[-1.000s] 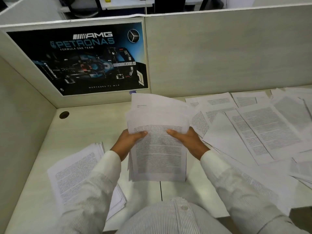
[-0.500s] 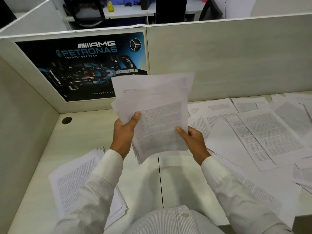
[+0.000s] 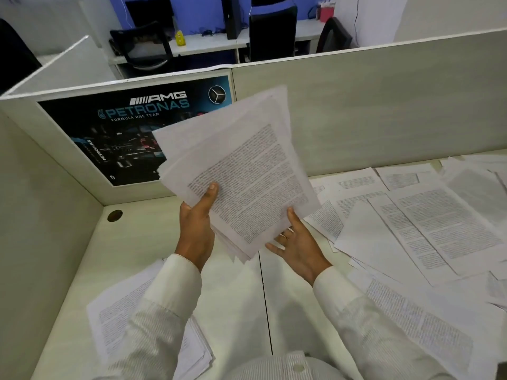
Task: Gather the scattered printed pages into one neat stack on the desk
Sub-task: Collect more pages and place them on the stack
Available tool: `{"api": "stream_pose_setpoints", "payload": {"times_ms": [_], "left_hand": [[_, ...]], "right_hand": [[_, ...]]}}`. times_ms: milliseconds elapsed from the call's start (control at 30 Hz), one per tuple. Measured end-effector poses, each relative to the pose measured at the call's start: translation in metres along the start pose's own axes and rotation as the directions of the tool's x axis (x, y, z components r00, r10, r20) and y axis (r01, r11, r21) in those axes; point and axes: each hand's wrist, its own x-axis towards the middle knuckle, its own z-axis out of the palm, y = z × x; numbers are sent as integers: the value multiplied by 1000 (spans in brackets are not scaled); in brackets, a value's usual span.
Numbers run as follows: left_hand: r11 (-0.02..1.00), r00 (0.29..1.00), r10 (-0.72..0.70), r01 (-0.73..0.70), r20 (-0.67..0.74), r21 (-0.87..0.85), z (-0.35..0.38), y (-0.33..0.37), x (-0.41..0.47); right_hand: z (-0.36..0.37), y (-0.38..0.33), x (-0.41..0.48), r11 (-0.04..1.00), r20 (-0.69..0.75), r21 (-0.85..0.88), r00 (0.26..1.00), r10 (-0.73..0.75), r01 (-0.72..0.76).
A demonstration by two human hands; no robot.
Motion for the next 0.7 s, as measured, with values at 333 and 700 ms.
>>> {"api": "stream_pose_setpoints", "payload": {"times_ms": [333,700], "left_hand": [[999,1000,-2,2,-24,37,10,1,6],[996,1000,23,-24,13,91,14,-6,6]], "right_hand": [[11,-4,1,995,9,91,999,-47,46],[15,-14,0,940,19,327,993,-113,101]]}}
